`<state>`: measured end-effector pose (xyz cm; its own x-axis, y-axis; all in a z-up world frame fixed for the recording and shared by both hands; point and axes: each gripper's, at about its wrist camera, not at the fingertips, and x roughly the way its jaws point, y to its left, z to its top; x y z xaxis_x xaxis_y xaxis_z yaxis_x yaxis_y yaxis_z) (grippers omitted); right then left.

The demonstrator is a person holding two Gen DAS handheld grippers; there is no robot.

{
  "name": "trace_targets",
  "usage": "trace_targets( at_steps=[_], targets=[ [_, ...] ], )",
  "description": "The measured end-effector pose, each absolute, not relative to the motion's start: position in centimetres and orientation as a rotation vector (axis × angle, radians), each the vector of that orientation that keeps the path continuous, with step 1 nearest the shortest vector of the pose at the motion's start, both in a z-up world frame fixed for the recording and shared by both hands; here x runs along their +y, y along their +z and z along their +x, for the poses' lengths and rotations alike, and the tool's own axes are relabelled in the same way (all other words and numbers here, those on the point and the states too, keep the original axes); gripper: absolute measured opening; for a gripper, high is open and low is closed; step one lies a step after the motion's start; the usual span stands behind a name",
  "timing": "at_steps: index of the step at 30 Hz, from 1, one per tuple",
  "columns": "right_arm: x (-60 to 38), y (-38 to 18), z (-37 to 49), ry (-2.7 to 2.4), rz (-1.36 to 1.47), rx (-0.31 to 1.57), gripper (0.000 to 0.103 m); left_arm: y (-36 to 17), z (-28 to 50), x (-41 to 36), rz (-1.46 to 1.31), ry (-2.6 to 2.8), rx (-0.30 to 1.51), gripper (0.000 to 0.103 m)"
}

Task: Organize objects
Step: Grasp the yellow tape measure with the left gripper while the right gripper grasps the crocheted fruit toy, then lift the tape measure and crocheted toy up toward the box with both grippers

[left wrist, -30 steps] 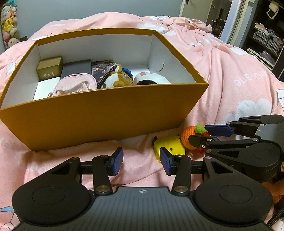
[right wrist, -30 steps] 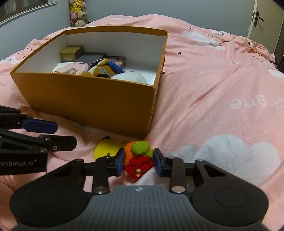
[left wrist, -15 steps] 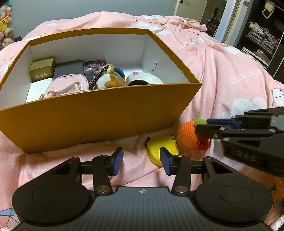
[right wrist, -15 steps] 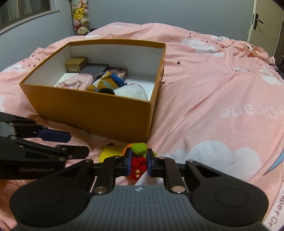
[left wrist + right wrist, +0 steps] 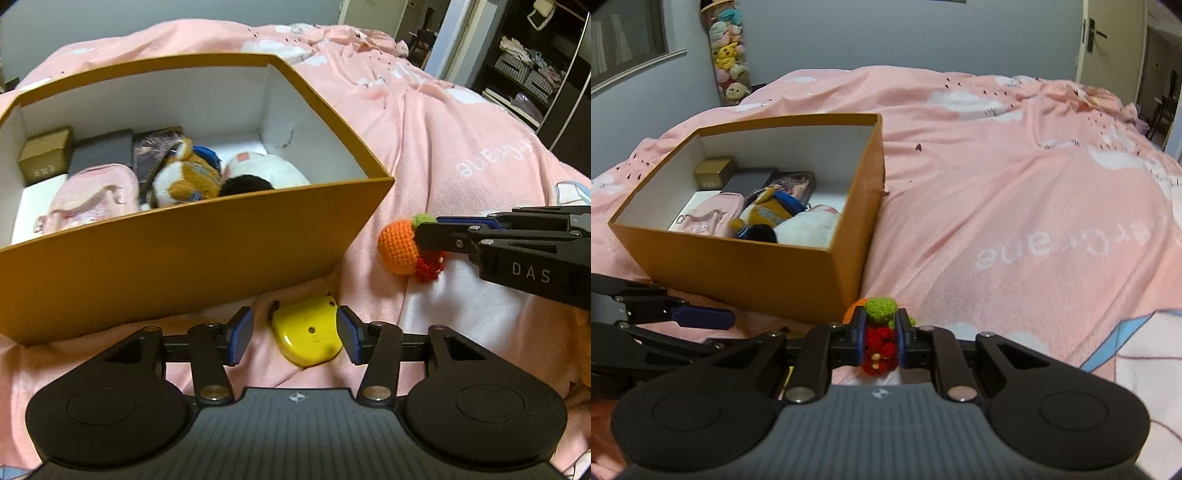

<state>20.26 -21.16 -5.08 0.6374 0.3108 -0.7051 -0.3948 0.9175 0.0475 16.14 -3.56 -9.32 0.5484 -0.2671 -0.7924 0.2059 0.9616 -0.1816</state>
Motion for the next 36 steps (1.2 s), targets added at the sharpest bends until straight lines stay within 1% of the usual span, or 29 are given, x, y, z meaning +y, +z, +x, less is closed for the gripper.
trace_targets(
  at_steps=[11, 16, 20, 25, 32, 36],
  targets=[
    [-21.9, -6.1, 21.4, 0.408, -0.068, 0.808, 0.017, -12.4, 18.5, -5.4, -0.047, -0.27, 1.016, 0.062],
    [-21.7, -6.3, 21.5, 0.412, -0.078, 0.808, 0.018, -13.0, 18.9, -5.4, -0.066, -0.275, 1.013, 0.069],
    [-21.7, -6.4, 21.6, 0.413, -0.074, 0.81, 0.018, -13.4, 18.7, -5.3, -0.079, -0.286, 1.013, 0.072],
    [-21.9, -6.6, 21.8, 0.412, -0.062, 0.812, 0.018, -13.8, 18.4, -6.0, -0.058, -0.294, 1.017, 0.079],
    [-22.2, -6.8, 22.0, 0.414, -0.042, 0.819, 0.018, -14.2, 18.4, -6.8, -0.015, -0.252, 1.06, 0.079],
    [-22.2, -6.9, 22.0, 0.416, -0.043, 0.821, 0.018, -14.1, 17.9, -6.5, -0.046, -0.218, 1.09, 0.079]
  ],
)
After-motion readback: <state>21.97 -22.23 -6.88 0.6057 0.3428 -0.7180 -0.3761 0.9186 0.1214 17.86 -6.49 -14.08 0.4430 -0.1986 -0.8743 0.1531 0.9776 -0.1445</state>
